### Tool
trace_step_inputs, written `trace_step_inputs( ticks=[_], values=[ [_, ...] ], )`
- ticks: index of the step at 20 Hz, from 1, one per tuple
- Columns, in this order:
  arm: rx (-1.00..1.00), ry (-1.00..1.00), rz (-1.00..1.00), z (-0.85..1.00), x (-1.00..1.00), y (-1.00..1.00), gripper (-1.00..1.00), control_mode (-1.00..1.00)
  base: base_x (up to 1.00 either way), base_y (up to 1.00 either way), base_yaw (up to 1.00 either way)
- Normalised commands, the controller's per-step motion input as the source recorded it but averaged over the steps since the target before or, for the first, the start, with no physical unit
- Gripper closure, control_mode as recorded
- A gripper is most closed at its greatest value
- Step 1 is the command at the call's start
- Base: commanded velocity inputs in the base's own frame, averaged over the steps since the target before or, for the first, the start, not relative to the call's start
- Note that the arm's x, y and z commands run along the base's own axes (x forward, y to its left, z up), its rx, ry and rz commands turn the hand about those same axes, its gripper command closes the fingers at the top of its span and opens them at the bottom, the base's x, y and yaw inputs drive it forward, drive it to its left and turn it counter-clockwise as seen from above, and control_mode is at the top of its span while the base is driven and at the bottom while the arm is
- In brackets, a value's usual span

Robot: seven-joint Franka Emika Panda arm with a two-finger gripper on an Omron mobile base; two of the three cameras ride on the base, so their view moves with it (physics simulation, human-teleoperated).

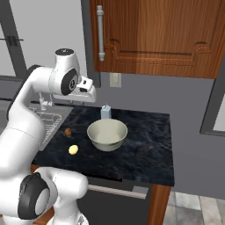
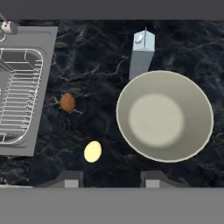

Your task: Gather the eggs and milk located in the vicinity of the sink area and place them right next to the bowl.

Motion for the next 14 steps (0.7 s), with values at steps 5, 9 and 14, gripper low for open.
trace_step_inputs(
  ticks=[5, 9, 14],
  values=[
    [0.00, -0.03, 0.00, 0.00, -0.02, 0.00, -1.00, -1.00, 0.00, 0.00, 0.00],
    [0.00, -0.02, 0.00, -0.02, -0.04, 0.01, -1.00, -1.00, 0.00, 0.00, 0.00],
    [0.00, 0.00, 0.01, -0.09, -0.08, 0.12, -1.00, -1.00, 0.00, 0.00, 0.00]
  ],
)
